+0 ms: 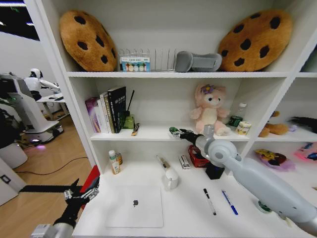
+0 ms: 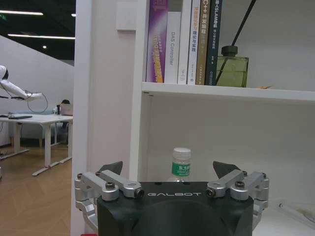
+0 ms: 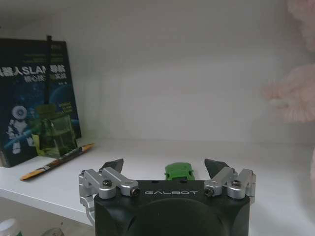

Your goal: Organize the objects on the table.

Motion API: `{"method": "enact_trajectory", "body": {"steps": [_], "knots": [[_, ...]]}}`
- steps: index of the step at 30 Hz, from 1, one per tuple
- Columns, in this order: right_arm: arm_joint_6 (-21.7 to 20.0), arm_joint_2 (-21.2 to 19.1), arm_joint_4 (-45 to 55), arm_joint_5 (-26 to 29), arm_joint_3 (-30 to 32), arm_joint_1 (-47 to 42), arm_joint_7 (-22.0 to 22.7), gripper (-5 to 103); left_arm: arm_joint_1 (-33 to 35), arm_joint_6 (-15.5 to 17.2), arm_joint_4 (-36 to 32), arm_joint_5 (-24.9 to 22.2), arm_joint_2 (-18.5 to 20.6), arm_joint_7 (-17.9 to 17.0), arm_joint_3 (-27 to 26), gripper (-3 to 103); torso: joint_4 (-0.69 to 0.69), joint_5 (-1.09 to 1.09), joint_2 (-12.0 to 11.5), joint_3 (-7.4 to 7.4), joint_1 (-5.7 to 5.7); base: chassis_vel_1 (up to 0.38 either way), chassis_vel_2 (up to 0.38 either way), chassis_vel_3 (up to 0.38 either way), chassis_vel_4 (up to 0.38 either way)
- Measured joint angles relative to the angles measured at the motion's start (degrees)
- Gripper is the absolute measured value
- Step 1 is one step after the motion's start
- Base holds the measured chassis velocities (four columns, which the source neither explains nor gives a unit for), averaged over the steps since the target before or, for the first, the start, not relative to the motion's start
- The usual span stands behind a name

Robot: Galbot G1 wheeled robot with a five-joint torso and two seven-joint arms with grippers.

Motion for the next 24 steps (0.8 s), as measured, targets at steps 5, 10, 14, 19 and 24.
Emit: {"method": "enact_trajectory", "body": {"steps": [5,10,14,19,24], "knots": [[2.63,-6.41,9.93,-2.27,10.56,-9.33,-2.76,100,-0.15,0.0,-0.34,-0.07,-0.57,-0.16,0.0,100,-0.03,-0.01,0.01,-0.01,0.0,0.0,0.0,0.0,0.0],[3.81,-8.5,14.67,-2.85,16.01,-16.03,-2.54,100,0.02,-0.01,-0.69,-0.07,-1.02,-0.19,-0.1,100,-0.02,-0.02,0.01,-0.01,0.0,0.0,0.0,0.0,0.0],[4.75,-7.54,18.62,-5.97,23.97,-25.45,-2.18,100,0.23,-0.11,-1.13,-0.14,-1.46,-0.15,-0.92,100,0.01,0.0,0.0,-0.01,0.0,0.0,0.0,0.0,0.0],[7.55,-2.93,22.92,-15.64,36.31,-44.47,-5.76,100,-0.42,-0.11,-1.13,-1.66,-3.63,-0.17,-1.61,100,-0.01,-0.01,0.0,-0.01,0.0,0.0,0.0,0.0,0.0],[9.96,1.72,24.84,-22.4,43.72,-56.31,-8.81,100,-0.42,-0.18,-0.78,-1.7,-4.06,-0.11,-1.63,100,-0.01,-0.02,0.01,-0.01,0.0,0.0,0.0,0.0,0.0]]}}
